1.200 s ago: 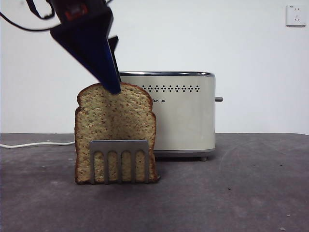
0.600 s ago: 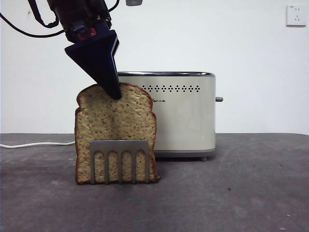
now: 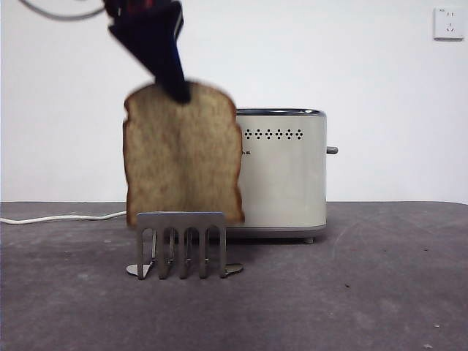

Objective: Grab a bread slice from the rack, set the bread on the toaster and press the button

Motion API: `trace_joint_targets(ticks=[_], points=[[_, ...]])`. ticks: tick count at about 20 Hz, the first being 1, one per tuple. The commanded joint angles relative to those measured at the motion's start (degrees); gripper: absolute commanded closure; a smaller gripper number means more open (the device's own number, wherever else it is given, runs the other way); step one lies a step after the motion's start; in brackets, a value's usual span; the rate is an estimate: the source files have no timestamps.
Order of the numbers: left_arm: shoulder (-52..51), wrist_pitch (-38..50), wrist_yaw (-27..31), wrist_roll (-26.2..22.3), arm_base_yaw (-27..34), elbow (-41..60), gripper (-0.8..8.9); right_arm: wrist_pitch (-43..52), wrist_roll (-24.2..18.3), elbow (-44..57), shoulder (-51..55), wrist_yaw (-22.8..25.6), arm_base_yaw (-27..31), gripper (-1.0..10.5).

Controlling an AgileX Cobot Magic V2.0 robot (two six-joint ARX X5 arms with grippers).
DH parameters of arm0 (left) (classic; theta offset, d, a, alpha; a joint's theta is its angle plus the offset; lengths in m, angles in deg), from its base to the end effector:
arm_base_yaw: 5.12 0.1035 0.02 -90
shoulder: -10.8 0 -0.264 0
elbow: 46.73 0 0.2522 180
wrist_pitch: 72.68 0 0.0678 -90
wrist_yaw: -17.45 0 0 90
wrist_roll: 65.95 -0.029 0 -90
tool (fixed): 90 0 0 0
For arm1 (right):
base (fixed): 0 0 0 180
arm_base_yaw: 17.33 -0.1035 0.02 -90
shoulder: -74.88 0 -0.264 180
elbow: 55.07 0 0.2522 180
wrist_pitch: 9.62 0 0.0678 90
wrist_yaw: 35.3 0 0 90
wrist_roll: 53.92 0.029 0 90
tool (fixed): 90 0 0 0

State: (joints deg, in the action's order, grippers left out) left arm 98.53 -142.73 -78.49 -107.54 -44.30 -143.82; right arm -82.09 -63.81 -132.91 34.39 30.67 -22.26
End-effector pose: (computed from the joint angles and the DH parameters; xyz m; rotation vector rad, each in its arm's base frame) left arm 0.2351 -0.1955 0.3240 0.9335 0.7481 -1.0749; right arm 0.0955 0.0201 0.3737 -0.0610 0.5662 0.5401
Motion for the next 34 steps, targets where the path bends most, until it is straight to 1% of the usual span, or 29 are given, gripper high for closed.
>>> trace_joint_targets(ticks=[1, 3, 4, 7, 8, 9, 12, 16, 23, 25, 29, 31, 34], points=[[-0.5, -4.3, -0.1, -0.7, -0.1, -6.5, 8.22, 0.2, -0.3, 0.0, 0.0, 0.0, -0.2, 9.6], [-0.5, -6.7, 0.1, -0.7, -0.1, -13.8, 8.22, 0.2, -0.3, 0.0, 0.0, 0.0, -0.2, 9.6], [-0.5, -6.6, 0.5, -0.7, -0.1, -16.8, 8.22, 0.2, -0.3, 0.0, 0.0, 0.0, -0.2, 9.6], [-0.5, -2.4, 5.4, -0.9, -0.2, -24.8, 8.22, 0.2, -0.3, 0.0, -0.4, 0.0, -0.2, 9.6], [-0.5, -0.4, 6.3, -1.8, -0.2, -25.7, 8.22, 0.1, -0.3, 0.0, -0.4, 0.0, -0.2, 9.6], [-0.5, 1.9, 6.8, -3.9, -0.2, -25.9, 8.22, 0.1, -0.3, 0.0, -0.4, 0.0, -0.2, 9.6], [0.9, 3.1, 7.8, -9.5, 0.3, -25.9, 8.23, 0.1, -0.3, 0.0, -0.4, 0.0, -0.2, 9.6], [5.2, 4.1, 7.9, -12.4, 0.5, -25.9, 8.22, -0.3, -0.3, 0.0, -0.4, 0.0, -0.2, 9.6], [11.3, 4.9, 7.0, -12.8, 1.8, -25.9, 8.22, -0.5, -0.3, 0.0, -0.4, 0.0, -0.2, 9.6], [12.5, 5.0, 6.7, -13.9, 2.2, -25.9, 8.23, -0.5, -0.3, 0.0, -0.4, 0.0, -0.2, 9.6], [14.6, 5.6, 2.5, -14.0, 3.7, -25.9, 8.22, -0.5, -0.3, 0.0, -0.6, 0.0, -0.2, 9.6], [15.8, 6.2, 2.5, -14.0, 4.5, -25.9, 8.22, -0.5, -0.3, 0.0, -0.8, 0.0, -0.2, 9.6], [17.2, 6.8, 2.5, -13.5, 5.8, -25.9, 7.97, 0.1, -0.3, 0.0, -1.9, 0.0, -0.2, 9.6]])
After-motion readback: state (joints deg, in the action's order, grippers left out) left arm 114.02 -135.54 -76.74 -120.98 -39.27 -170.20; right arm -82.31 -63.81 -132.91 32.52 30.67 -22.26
